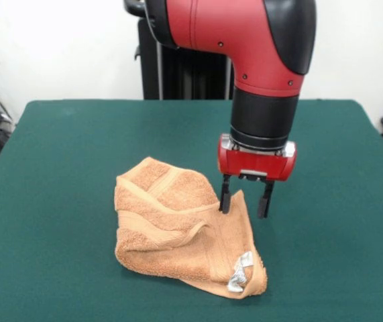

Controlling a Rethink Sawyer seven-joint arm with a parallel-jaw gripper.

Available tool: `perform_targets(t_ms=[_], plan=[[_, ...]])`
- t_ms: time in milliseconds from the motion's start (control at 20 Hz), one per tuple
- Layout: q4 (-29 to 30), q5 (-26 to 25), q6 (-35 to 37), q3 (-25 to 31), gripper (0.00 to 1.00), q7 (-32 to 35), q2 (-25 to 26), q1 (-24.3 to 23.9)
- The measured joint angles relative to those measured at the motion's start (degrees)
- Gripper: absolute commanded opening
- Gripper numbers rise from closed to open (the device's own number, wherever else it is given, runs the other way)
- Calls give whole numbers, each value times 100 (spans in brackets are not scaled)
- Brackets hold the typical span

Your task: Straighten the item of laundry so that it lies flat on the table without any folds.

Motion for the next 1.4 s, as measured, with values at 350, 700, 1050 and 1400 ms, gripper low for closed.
perform_targets(t_ms=[350,700,1050,1400], plan=[[-46,0,1,1,100,0,81,-1],[-47,0,1,-3,100,0,82,-1],[-47,0,1,-3,100,0,82,-1],[-47,4,19,-3,100,0,82,-1]])
